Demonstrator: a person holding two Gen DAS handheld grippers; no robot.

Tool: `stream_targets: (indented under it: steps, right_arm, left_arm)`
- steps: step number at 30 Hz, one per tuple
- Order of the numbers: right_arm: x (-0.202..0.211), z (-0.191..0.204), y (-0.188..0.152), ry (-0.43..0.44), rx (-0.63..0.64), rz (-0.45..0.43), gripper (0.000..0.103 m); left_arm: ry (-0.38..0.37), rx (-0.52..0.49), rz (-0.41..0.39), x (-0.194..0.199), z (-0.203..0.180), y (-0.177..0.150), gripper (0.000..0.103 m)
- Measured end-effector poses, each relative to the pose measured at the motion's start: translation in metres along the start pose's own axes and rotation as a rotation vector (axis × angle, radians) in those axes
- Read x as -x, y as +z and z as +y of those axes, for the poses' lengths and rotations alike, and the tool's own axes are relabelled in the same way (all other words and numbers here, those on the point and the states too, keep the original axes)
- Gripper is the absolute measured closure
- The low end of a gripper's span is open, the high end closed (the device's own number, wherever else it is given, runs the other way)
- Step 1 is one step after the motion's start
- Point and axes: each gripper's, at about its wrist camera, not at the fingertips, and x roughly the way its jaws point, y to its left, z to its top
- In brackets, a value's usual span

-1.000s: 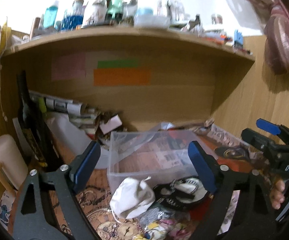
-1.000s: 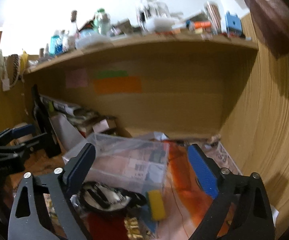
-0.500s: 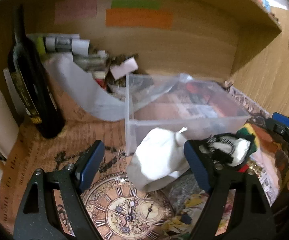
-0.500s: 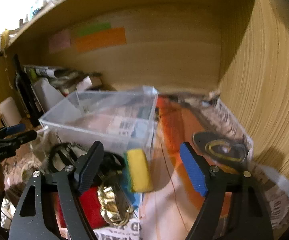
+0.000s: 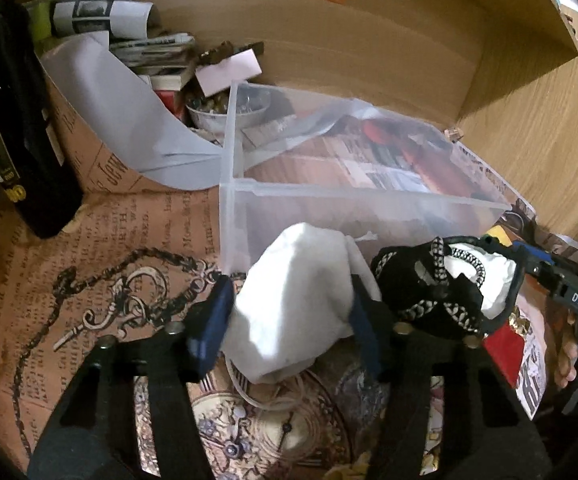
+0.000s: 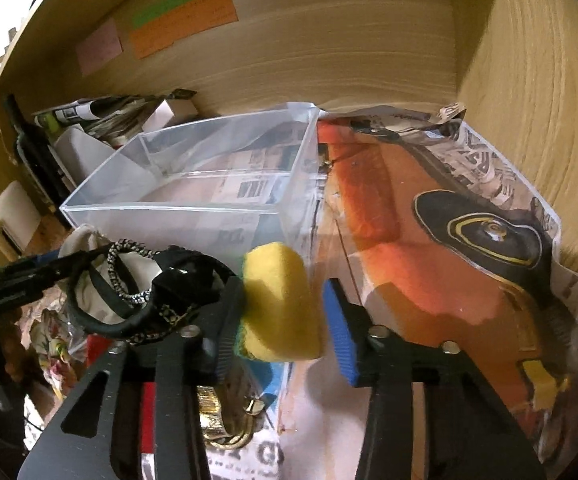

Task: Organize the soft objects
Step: 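Grasp the yellow sponge with the right tool while the left tool grasps the white cloth, then lower the sponge and cloth into the clear box and open both tools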

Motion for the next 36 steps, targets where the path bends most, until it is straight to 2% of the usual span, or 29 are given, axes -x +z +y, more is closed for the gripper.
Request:
stream_targets:
  steps: [2,4,7,16,24,32,36]
  right_arm:
    - [-0.001,0.002,-0.001,0.013,0.01,0.008,0.078]
    - [-0.003,0.006,-0.003,0.014,0.027,0.018,0.08]
    - [-0.005,0.009,-0.003,0.014,0.032,0.015,0.084]
    - [0.027,0.008,0.002,-0.003,0.024,-0.082,0.086]
    - [0.058,0.016,0.024,0.005,0.053,-0.215,0.086]
    - [0.059,0.028,0.051,0.04,0.089,-0.292,0.086]
    - [0.045,0.029,0.064,0.053,0.1,-0.286,0.086]
  left_arm:
    - [-0.003,-0.003,0.003,0.0,-0.001,-0.001,0.058]
    - [0.0,-0.005,0.007,0.0,-0.002,-0.001,0.068]
    - [0.02,-0.014,-0.004,0.006,-0.005,-0.004,0.072]
    - [0.053,-0.021,-0.091,0.046,-0.006,-0.003,0.074]
    - [0.05,-0.045,-0.202,0.078,-0.014,0.02,0.074]
    - [0.038,-0.094,-0.291,0.08,-0.029,0.058,0.074]
    - [0.028,-0.11,-0.28,0.067,-0.035,0.075,0.074]
